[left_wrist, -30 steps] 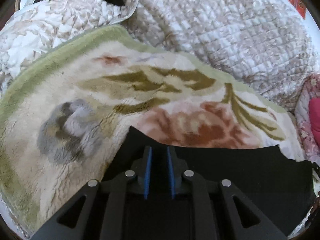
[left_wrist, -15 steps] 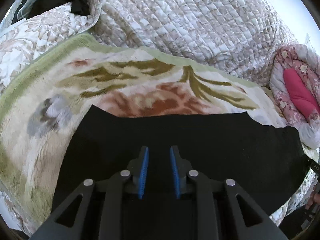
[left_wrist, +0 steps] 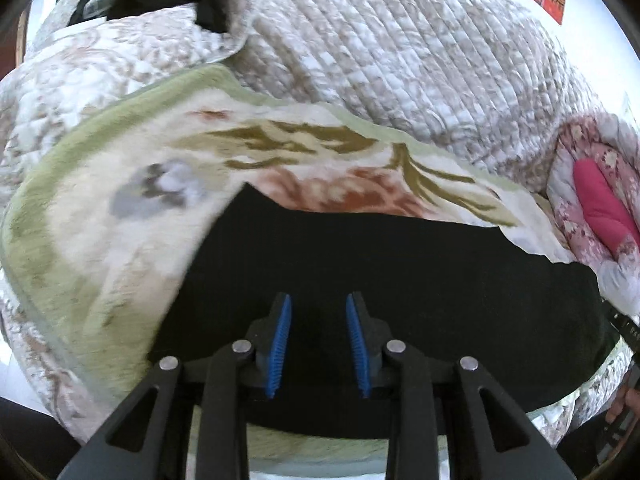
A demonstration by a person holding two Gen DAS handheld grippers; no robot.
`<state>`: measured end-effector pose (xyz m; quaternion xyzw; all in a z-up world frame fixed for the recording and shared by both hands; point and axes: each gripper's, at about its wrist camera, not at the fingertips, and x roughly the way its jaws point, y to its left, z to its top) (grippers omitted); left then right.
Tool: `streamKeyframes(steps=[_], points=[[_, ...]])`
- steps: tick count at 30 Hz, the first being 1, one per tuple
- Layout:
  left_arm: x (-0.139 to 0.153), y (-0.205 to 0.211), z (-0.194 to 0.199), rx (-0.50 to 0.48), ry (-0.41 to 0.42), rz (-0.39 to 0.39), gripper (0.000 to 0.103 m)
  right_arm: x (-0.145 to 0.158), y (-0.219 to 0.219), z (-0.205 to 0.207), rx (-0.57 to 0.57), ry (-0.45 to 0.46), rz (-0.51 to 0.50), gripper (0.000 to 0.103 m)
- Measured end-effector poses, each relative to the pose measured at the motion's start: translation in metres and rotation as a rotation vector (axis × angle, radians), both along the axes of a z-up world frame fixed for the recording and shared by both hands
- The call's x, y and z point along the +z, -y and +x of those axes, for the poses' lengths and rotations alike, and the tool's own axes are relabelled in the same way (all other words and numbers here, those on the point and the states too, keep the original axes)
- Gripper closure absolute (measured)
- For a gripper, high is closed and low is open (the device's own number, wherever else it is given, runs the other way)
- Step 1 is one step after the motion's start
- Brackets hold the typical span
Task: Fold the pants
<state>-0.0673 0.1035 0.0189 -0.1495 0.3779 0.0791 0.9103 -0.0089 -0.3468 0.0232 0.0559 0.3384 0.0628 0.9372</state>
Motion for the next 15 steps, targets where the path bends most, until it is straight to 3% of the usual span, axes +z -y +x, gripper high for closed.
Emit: streamKeyframes(steps=[7, 12, 15], points=[[-0.007, -0.023, -0.008, 0.03, -0.025, -0.022, 0.072, -0.01, -0.067, -0.006, 0.191, -0.016, -0.065, 0.072], [-0.005, -0.043, -0.013, 0.093, -0.011, -0.031, 0.072, -0.025, -0.104, 0.001, 0.29, -0.099, -0.079, 0.072], [-0.002, -0.059, -0.02, 0.144, 0.009, -0.03, 0.072, -0.028, -0.124, -0.002, 0.342, -0.094, -0.096, 0.072]])
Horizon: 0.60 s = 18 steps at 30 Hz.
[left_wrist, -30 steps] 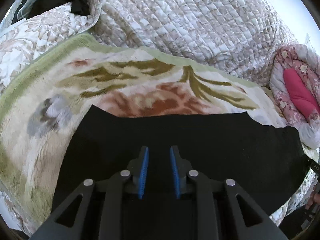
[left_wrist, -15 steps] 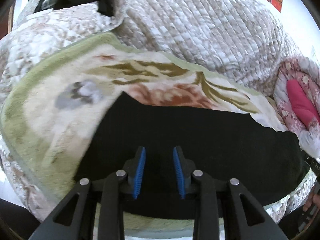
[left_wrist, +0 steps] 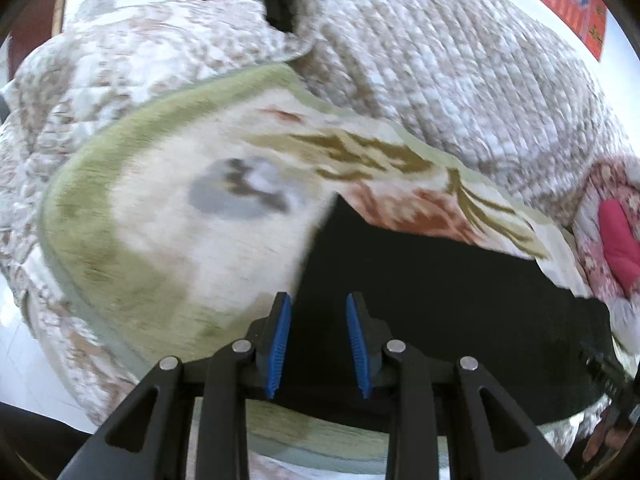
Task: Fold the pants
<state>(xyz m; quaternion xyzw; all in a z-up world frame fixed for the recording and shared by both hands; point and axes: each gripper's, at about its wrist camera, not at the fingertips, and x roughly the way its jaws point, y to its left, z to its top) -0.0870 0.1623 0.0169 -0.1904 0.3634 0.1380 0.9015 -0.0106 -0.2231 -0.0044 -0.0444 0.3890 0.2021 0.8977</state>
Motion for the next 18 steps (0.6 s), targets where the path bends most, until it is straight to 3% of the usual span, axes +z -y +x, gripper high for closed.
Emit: streamKeyframes(steps=[5, 11, 15, 18], points=[[0.001, -0.013, -0.01, 0.019, 0.025, -0.012, 0.072, -0.002, -0.037, -0.002, 0.107, 0.025, -0.011, 0.07], [0.008, 0.017, -0.003, -0.13, 0.08, -0.004, 0.072, -0.011, -0.065, -0.014, 0.214, 0.058, -0.075, 0.065], [-0.003, 0.048, 0.011, -0.257, 0.028, -0.06, 0.072, -0.015, -0.062, -0.019, 0.227, 0.084, -0.083, 0.06], [-0.018, 0.069, 0.013, -0.302, -0.027, -0.032, 0.071, -0.007, -0.058, -0.02, 0.202, 0.12, -0.052, 0.06]])
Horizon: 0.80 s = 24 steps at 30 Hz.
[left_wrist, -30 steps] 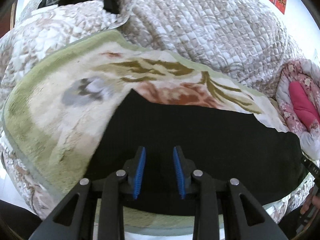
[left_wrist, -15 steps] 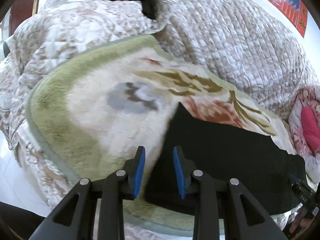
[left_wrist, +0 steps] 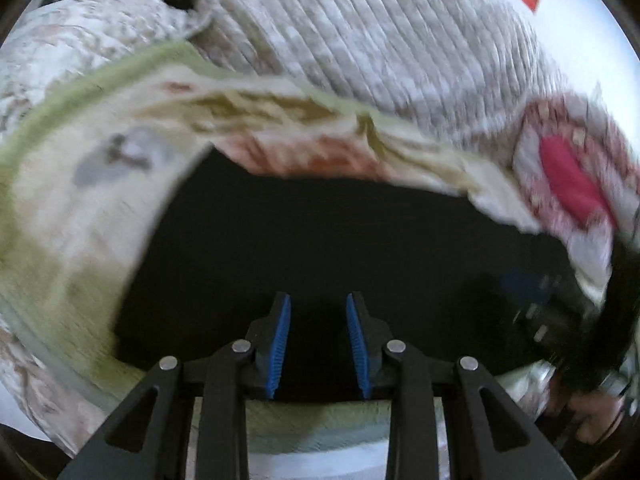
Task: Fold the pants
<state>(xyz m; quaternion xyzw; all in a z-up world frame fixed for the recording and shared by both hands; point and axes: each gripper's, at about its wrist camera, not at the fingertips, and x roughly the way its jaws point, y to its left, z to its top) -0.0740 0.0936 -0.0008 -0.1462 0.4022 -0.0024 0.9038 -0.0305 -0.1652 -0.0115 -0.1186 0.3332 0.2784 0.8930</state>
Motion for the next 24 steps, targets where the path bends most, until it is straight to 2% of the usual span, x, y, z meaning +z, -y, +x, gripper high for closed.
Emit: streamKeyframes(steps=[2, 5, 8, 9, 12, 15, 17, 19, 24], points=[[0.001, 0.011, -0.005, -0.013, 0.025, 0.072, 0.067, 0.003, -0.001, 0.001, 0.006, 0.007, 0.011, 0.06], [0.002, 0.019, -0.006, -0.017, 0.032, 0.106, 0.064, -0.01, -0.006, 0.005, 0.007, -0.034, -0.056, 0.056], [0.009, 0.02, -0.002, -0.002, 0.05, 0.074, 0.064, 0.003, 0.0, -0.003, 0.006, 0.051, -0.039, 0.056], [0.01, 0.023, 0.0, -0.001, 0.052, 0.071, 0.064, 0.003, 0.0, -0.004, 0.002, 0.054, -0.046, 0.056], [0.003, 0.036, 0.013, -0.037, 0.015, 0.084, 0.064, -0.014, 0.001, 0.008, -0.002, -0.048, -0.066, 0.054], [-0.001, 0.048, 0.018, -0.048, 0.01, 0.135, 0.055, -0.014, 0.003, 0.01, -0.006, -0.049, -0.045, 0.047], [-0.001, 0.049, 0.018, -0.041, 0.009, 0.129, 0.051, -0.016, 0.004, 0.011, -0.007, -0.063, -0.023, 0.043], [-0.001, 0.051, 0.016, -0.043, 0.014, 0.145, 0.051, -0.017, 0.001, 0.009, -0.004, -0.057, -0.028, 0.039], [-0.003, 0.054, 0.014, -0.041, 0.027, 0.172, 0.051, -0.017, 0.001, 0.006, -0.016, -0.056, -0.036, 0.039]])
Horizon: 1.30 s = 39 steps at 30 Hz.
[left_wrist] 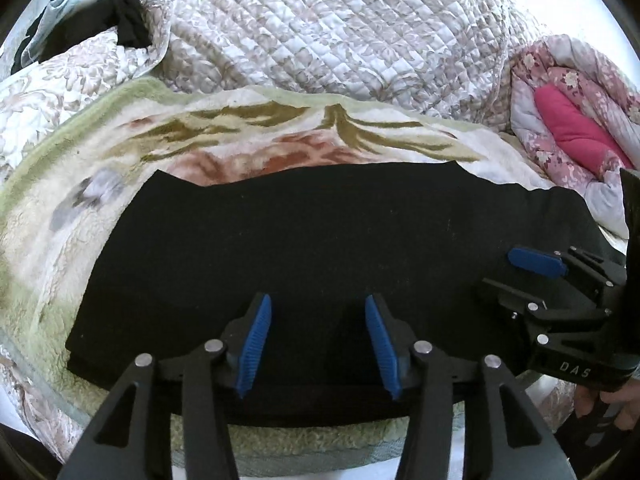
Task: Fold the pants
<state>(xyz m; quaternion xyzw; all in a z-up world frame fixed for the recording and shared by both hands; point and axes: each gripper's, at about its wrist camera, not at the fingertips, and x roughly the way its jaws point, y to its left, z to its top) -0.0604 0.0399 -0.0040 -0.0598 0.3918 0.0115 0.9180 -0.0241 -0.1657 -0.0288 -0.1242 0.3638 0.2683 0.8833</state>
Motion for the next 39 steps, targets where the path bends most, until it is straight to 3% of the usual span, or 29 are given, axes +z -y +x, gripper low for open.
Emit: streamKeyframes(steps=[7, 16, 22, 29, 32, 36, 39], points=[[-0.001, 0.005, -0.009, 0.008, 0.005, 0.027, 0.05, 0.001, 0.005, -0.009, -0.014, -0.012, -0.003, 0.039], [-0.001, 0.004, -0.046, 0.05, 0.057, -0.006, 0.049, 0.0, 0.021, -0.032, -0.093, -0.018, 0.054, 0.039], [0.002, -0.017, -0.066, 0.074, 0.068, -0.076, 0.049, 0.005, 0.02, -0.039, -0.099, 0.002, 0.038, 0.039], [0.008, -0.051, -0.087, 0.202, 0.072, -0.125, 0.049, 0.02, 0.008, -0.058, 0.002, 0.087, 0.087, 0.039], [0.003, -0.063, -0.085, 0.234, 0.05, -0.178, 0.049, 0.023, 0.007, -0.057, 0.018, 0.085, 0.116, 0.039], [0.001, -0.062, -0.082, 0.232, 0.05, -0.166, 0.049, 0.021, 0.008, -0.054, 0.013, 0.06, 0.131, 0.039], [-0.001, -0.068, -0.079, 0.243, 0.048, -0.203, 0.049, 0.021, 0.008, -0.055, 0.011, 0.06, 0.131, 0.039]])
